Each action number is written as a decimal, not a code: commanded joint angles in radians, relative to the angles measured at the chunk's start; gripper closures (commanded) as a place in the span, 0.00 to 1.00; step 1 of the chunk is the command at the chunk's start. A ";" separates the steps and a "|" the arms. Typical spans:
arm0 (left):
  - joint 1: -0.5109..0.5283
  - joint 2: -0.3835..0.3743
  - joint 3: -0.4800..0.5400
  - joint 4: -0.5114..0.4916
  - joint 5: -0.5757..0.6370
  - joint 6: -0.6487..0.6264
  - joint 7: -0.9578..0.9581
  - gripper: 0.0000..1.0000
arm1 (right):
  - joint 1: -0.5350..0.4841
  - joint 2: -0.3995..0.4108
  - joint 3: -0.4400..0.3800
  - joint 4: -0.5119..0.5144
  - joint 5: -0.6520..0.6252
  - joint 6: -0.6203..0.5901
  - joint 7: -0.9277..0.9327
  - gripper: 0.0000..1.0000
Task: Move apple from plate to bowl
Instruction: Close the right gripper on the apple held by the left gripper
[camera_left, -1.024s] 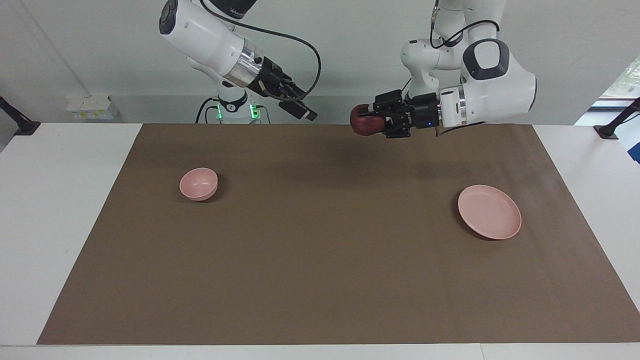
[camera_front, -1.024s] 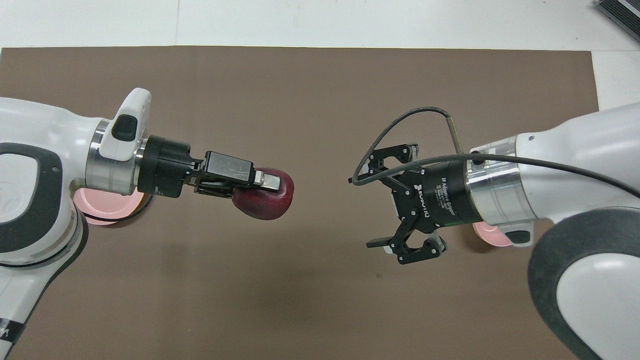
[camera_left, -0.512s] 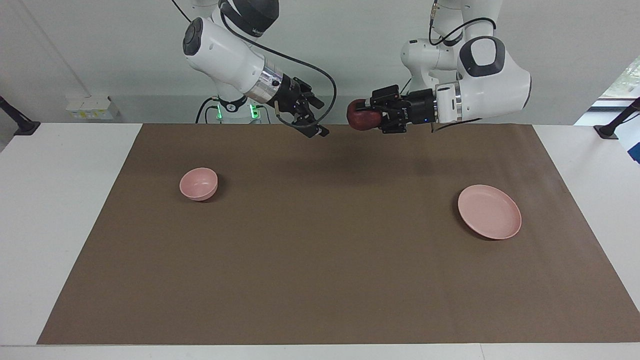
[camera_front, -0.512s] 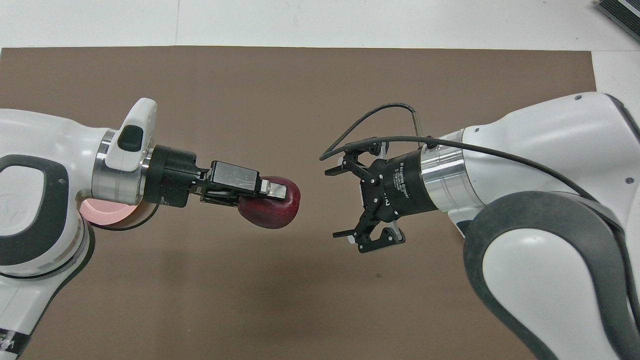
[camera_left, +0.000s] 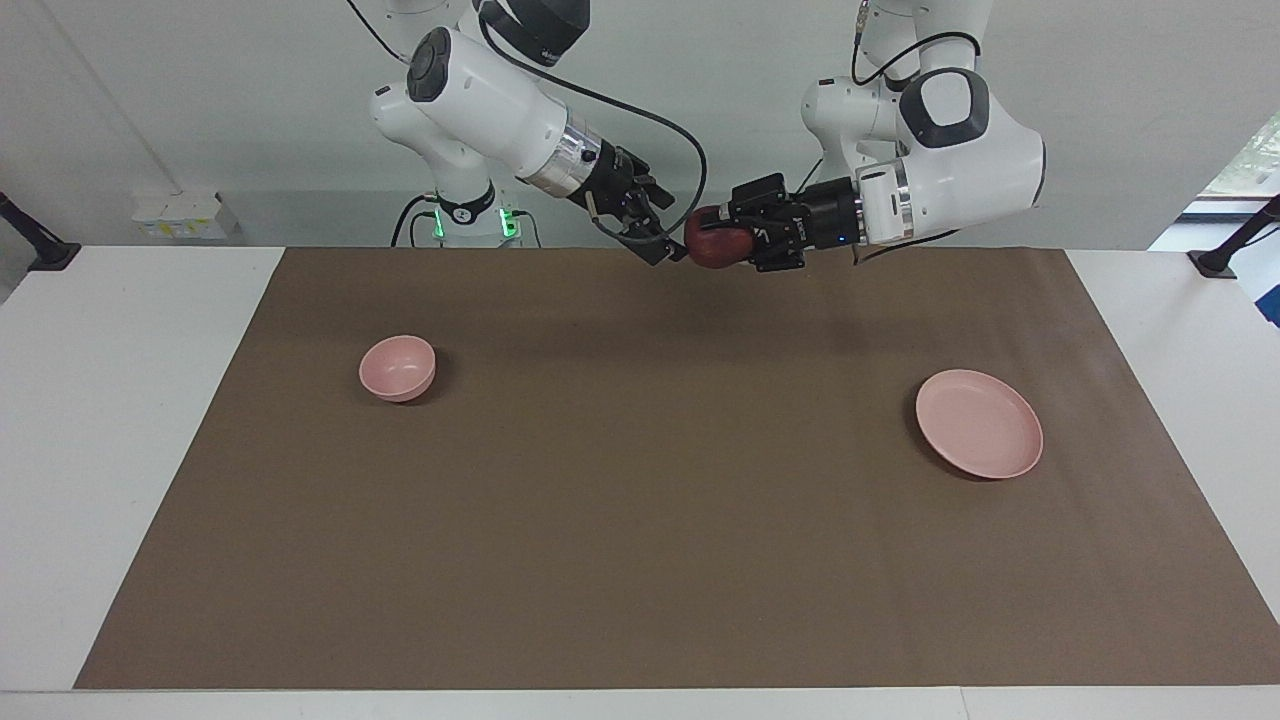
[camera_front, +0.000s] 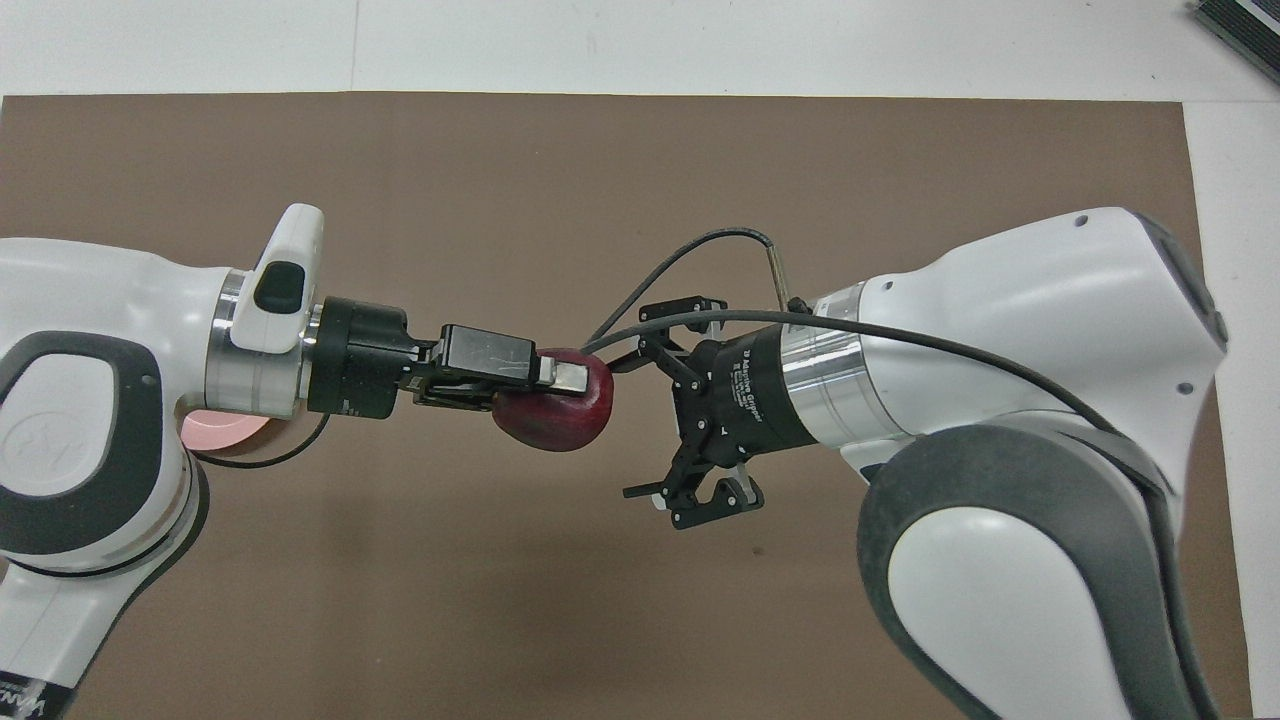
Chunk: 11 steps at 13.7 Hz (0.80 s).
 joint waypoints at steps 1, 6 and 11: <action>-0.043 -0.047 0.010 -0.053 -0.016 0.017 -0.022 1.00 | 0.009 0.017 0.005 0.017 0.027 0.017 0.024 0.00; -0.041 -0.047 0.010 -0.054 -0.016 0.014 -0.036 1.00 | -0.038 0.020 -0.007 0.049 0.024 -0.015 0.072 0.00; -0.042 -0.047 0.010 -0.054 -0.016 0.016 -0.039 1.00 | -0.027 0.009 0.000 0.018 0.015 -0.014 0.066 0.00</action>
